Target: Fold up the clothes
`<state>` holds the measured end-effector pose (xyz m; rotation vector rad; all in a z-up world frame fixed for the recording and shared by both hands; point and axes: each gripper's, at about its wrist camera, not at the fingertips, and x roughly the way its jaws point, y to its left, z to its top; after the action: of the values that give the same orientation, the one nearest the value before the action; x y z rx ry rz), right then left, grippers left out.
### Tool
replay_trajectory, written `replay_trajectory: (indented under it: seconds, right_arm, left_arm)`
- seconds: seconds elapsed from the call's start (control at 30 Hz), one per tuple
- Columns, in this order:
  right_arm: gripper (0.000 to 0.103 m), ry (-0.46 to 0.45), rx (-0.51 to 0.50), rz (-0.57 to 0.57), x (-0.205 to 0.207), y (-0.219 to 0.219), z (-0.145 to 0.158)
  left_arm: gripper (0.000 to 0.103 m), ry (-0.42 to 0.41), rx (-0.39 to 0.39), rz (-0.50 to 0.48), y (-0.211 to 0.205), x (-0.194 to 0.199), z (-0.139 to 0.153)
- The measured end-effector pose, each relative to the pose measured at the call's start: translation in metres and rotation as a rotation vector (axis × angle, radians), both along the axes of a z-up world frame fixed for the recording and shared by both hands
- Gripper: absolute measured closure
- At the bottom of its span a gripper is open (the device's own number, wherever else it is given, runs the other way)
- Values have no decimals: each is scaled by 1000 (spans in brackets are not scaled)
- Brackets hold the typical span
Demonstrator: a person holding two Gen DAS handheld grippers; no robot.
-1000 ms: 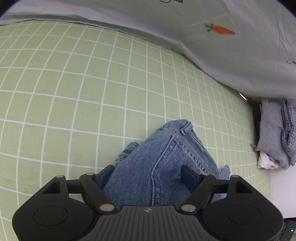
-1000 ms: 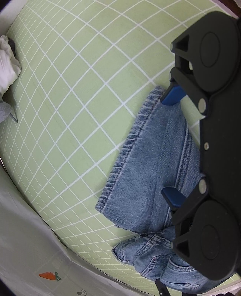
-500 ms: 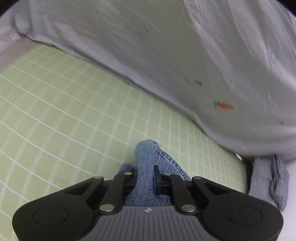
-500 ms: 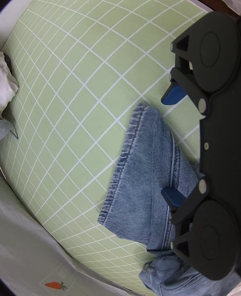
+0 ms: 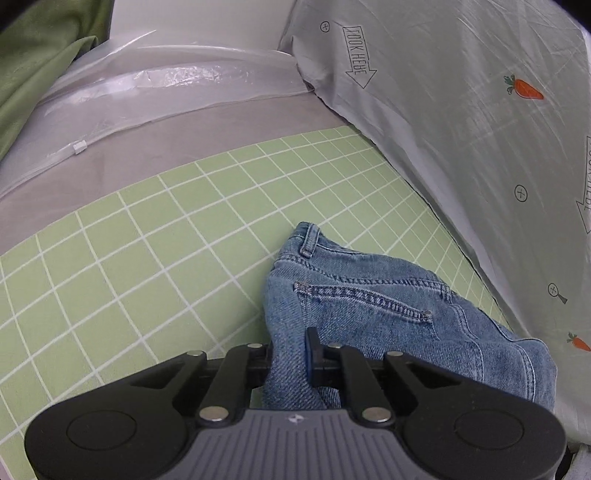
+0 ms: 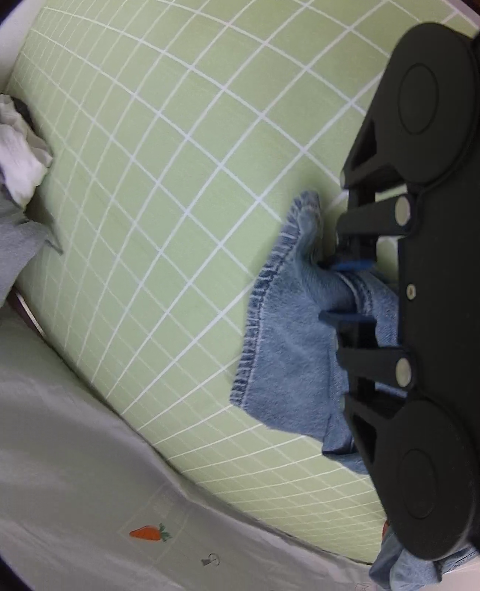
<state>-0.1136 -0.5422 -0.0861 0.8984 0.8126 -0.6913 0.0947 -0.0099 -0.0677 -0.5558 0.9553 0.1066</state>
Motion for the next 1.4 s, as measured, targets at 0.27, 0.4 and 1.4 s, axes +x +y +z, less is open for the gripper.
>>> replay_trajectory:
  seconds: [0.27, 0.4, 1.4]
  right_arm:
    - [97, -102, -349, -30, 6, -62, 73]
    - [95, -114, -513, -110, 8, -89, 105]
    - [22, 136, -79, -7, -16, -21, -12]
  left_arm:
    - [91, 20, 15, -81, -18, -3, -9]
    - [89, 54, -13, -109, -26, -10, -21]
    - [83, 205, 69, -60, -18, -66, -41]
